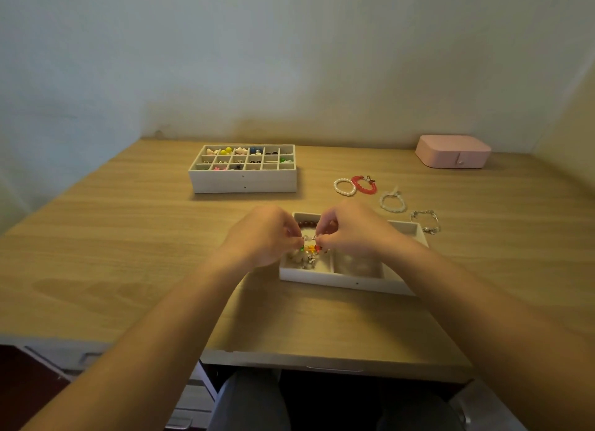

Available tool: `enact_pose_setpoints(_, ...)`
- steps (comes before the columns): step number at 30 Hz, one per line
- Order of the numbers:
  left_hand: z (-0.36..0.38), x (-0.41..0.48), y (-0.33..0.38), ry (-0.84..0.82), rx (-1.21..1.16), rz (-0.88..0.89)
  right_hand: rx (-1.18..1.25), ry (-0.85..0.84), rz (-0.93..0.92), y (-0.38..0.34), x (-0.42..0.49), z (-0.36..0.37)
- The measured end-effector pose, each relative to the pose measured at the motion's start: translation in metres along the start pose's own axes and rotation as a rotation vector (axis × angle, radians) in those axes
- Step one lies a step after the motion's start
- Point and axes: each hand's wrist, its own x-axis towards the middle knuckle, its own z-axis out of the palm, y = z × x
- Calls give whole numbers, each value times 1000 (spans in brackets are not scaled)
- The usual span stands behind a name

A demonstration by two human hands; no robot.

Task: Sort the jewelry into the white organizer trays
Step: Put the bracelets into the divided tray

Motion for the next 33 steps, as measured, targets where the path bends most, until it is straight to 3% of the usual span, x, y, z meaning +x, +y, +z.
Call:
enact_pose_setpoints(5, 0, -3, 1, 14, 101, 30, 9, -63, 1, -1, 2, 3)
enact_pose_setpoints(15, -10, -15, 1, -157, 196, 131, 46, -55, -70, 3, -5, 0)
enact_pose_setpoints(19, -11, -17, 3, -185, 163, 132, -116, -136, -195, -3, -13, -2)
enact_pose_setpoints(25, -9, -16, 1, -188, 95, 106, -295, -184, -213, -8, -21, -4)
enact_pose_setpoints(33, -5, -16, 4, -137, 183, 102, -104, -277, -150, -7, -17, -9)
